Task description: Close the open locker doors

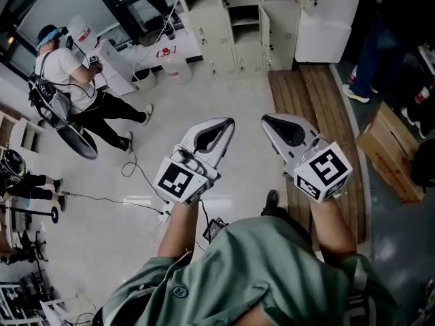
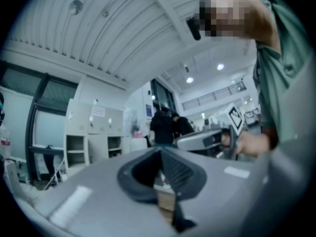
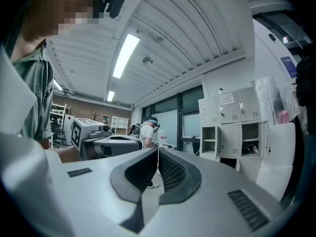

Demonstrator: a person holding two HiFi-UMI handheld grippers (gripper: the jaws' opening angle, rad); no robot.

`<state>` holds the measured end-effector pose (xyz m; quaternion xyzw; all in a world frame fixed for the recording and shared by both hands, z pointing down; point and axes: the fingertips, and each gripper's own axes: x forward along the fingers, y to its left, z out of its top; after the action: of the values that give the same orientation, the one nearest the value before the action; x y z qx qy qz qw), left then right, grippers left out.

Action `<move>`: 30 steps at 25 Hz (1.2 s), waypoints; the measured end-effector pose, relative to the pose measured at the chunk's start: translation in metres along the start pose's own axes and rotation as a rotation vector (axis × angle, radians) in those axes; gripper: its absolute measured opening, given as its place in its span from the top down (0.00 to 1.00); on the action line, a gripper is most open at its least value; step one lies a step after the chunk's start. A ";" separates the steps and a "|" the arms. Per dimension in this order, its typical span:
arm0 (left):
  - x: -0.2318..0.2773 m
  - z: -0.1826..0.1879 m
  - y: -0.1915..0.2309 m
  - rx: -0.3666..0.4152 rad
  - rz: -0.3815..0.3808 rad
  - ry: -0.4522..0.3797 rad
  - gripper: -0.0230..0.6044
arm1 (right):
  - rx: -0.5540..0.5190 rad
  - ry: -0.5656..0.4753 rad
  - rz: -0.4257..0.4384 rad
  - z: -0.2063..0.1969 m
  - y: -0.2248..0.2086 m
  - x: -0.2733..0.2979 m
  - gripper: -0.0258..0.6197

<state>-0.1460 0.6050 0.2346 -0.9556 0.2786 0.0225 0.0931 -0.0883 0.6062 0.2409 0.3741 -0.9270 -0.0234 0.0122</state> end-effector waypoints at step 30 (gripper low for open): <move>0.125 -0.061 0.189 0.001 0.084 0.078 0.96 | 0.023 0.027 0.097 -0.016 -0.182 0.163 0.95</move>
<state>-0.1429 0.3707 0.2511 -0.9432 0.3217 -0.0108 0.0817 -0.0783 0.3617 0.2486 0.3291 -0.9440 -0.0070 0.0216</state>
